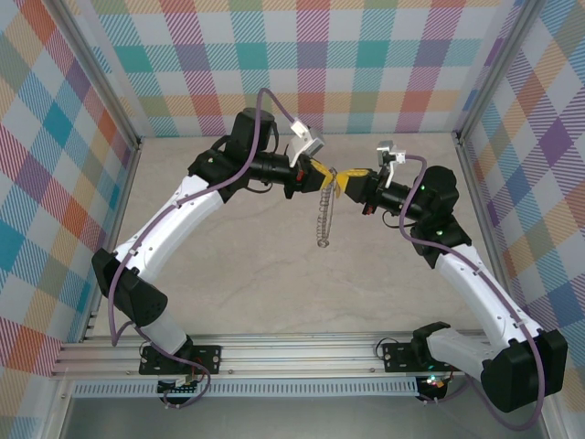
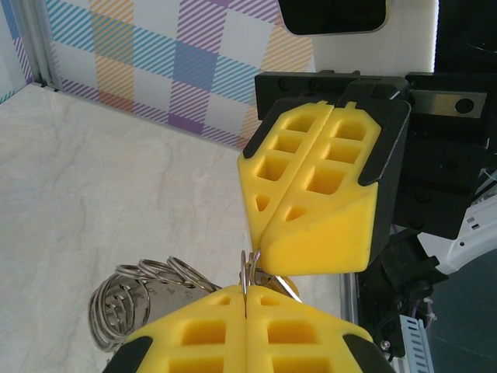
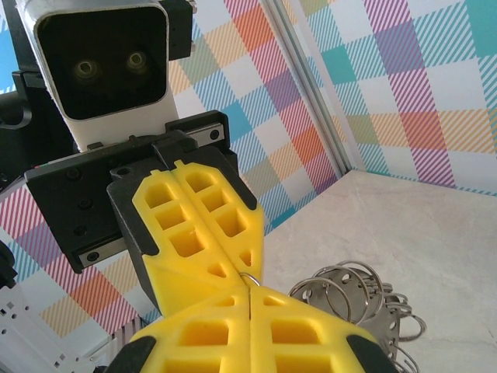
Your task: Put the keys on the keyring
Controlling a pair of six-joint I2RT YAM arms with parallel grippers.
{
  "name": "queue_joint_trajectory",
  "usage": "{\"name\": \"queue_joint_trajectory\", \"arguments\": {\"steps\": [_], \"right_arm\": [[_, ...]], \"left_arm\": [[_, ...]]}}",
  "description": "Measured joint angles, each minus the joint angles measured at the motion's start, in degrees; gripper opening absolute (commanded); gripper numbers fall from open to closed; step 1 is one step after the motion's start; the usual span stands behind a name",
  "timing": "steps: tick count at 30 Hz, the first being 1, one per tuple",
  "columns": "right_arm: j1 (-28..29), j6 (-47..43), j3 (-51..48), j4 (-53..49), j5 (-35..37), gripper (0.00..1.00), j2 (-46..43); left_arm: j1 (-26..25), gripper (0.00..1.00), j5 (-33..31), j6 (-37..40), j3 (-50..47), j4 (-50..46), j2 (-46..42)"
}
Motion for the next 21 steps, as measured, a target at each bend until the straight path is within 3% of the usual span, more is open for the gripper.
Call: {"name": "queue_joint_trajectory", "arguments": {"steps": [21], "right_arm": [[0.02, 0.9, 0.02, 3.26, -0.48, 0.0, 0.81]], "left_arm": [[-0.52, 0.0, -0.07, 0.59, 0.17, -0.96, 0.02]]}}
